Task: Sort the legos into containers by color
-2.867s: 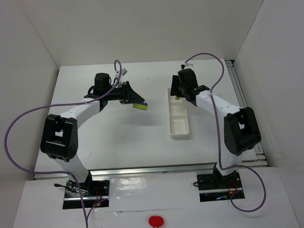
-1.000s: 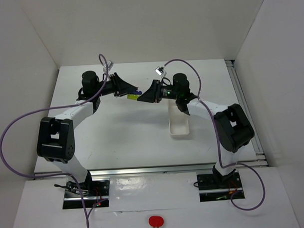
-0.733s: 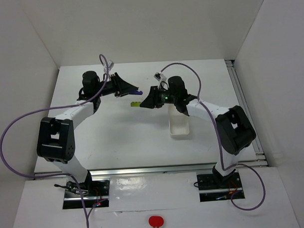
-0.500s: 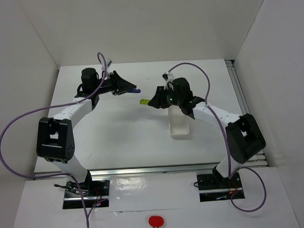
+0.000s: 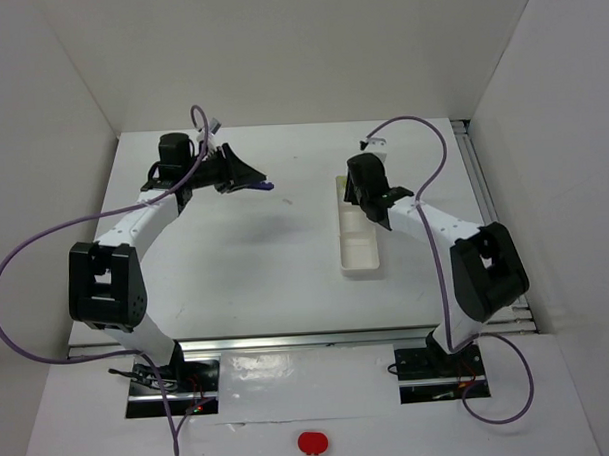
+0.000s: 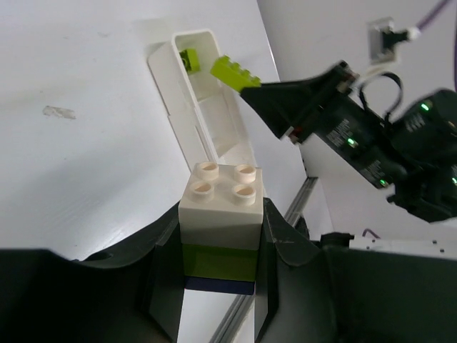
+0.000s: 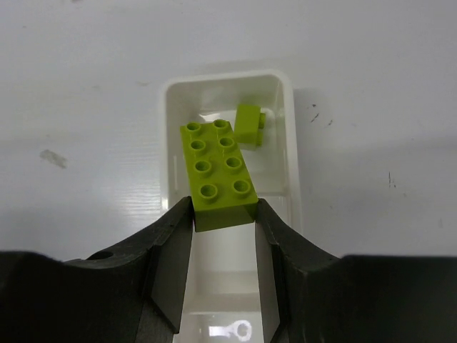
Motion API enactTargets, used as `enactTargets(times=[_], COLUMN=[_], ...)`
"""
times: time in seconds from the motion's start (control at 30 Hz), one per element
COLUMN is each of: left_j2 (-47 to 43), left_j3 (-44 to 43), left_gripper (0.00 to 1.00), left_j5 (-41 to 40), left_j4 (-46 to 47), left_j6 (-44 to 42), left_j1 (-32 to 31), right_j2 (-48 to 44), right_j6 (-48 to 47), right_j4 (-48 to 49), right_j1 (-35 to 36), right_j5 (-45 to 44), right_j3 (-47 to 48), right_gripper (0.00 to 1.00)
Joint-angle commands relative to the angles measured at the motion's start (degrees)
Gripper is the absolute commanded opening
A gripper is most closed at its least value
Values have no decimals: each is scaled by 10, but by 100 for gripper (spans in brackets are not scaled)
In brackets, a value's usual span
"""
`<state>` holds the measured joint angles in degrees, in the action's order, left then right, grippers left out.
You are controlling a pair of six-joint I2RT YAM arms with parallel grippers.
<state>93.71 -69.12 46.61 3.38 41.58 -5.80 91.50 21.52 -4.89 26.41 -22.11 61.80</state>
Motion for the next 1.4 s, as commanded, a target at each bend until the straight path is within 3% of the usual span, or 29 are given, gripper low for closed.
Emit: enactTargets(times=[0.0, 0.13, 0.23, 0.3, 0.4, 0.5, 0.53, 0.57, 0.67, 0.77, 0.8, 0.83, 0.93, 1.0, 1.1, 1.23, 1.37], left_j2=[6, 6, 6, 6, 6, 6, 6, 6, 11, 11, 11, 17, 31, 36, 36, 36, 31], left_j3=[-22, -16, -22, -29, -34, -34, -34, -34, -39, -46, -46, -46, -66, -66, -50, -52, -66], left_gripper=[0, 0, 0, 0, 0, 0, 0, 0, 0, 0, 0, 0, 0, 0, 0, 0, 0], left_j5=[63, 69, 69, 76, 76, 76, 76, 76, 76, 89, 102, 112, 164, 175, 197, 198, 193], left_j4=[7, 14, 14, 7, 0, 0, 6, 6, 6, 11, 17, 23, 24, 49, 115, 90, 59], left_j6=[-26, -26, -31, -31, -36, -36, -31, -31, -31, -31, -26, -26, -35, -25, 21, -3, -27], left_j1=[0, 0, -5, -5, -5, -5, -5, -10, -11, -16, -16, -16, -16, -16, -16, -26, -32], right_j2=[36, 63, 63, 71, 56, 19, -6, -18, -66, -109, -117, -117, -79, -57, -21, 16, 42], right_j6=[-29, -29, -58, -58, -58, -39, -33, -33, -15, -32, -56, -56, -49, -38, -10, 16, 75], right_j4=[9, 42, 104, 104, 88, 103, 103, 103, 88, 119, 139, 152, 152, 186, 243, 274, 353], right_j1=[-4, -4, -4, -4, -4, -4, -4, -4, 1, 1, 1, 1, 1, 1, 1, 1, 1], right_j5=[-50, -44, -29, -36, -24, 1, 1, 12, 58, 196, 309, 355, 486, 583, 653, 711, 748], right_j3=[38, 32, 5, 5, 19, 1, 1, -5, -12, -33, -42, -42, -19, -5, 1, 26, 32], right_gripper=[7, 10, 62, 85, 86, 80, 75, 62, 45, 48, 64, 74, 87, 89, 91, 92, 81])
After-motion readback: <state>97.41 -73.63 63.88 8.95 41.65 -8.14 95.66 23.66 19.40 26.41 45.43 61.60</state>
